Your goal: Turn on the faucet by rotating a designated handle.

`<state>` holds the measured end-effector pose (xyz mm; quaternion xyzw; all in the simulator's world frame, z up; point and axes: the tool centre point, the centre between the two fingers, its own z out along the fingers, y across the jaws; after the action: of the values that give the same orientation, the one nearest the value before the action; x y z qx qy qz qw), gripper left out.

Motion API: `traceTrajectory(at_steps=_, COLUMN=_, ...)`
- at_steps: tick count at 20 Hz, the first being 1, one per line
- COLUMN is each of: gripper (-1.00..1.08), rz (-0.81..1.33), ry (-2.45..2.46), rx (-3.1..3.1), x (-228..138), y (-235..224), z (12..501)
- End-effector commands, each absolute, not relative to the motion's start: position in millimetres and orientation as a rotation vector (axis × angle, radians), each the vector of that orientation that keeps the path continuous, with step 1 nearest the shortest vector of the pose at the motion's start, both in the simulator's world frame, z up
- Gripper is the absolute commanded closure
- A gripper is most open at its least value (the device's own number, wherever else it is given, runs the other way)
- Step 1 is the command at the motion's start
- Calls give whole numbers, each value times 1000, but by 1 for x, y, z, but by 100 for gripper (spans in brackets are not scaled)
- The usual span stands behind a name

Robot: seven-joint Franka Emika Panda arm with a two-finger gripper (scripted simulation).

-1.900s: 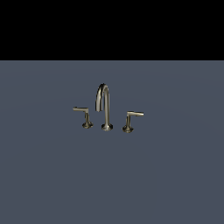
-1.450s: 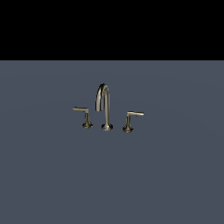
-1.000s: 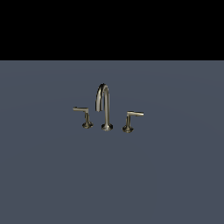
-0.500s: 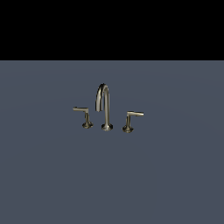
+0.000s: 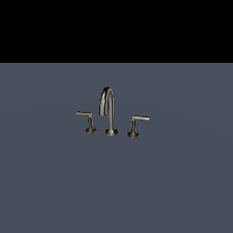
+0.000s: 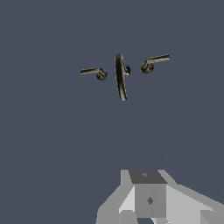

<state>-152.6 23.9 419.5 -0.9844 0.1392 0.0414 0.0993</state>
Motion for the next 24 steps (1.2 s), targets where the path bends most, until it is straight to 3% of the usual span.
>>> traceTrajectory(at_steps=1, gripper=108, rz=143, ry=529, rx=-2870, x=-134, y=22, z=405)
traceTrajectory(at_steps=24, gripper=108, rz=242, ry=1652, rx=-2444, x=-1, y=-30, z=229)
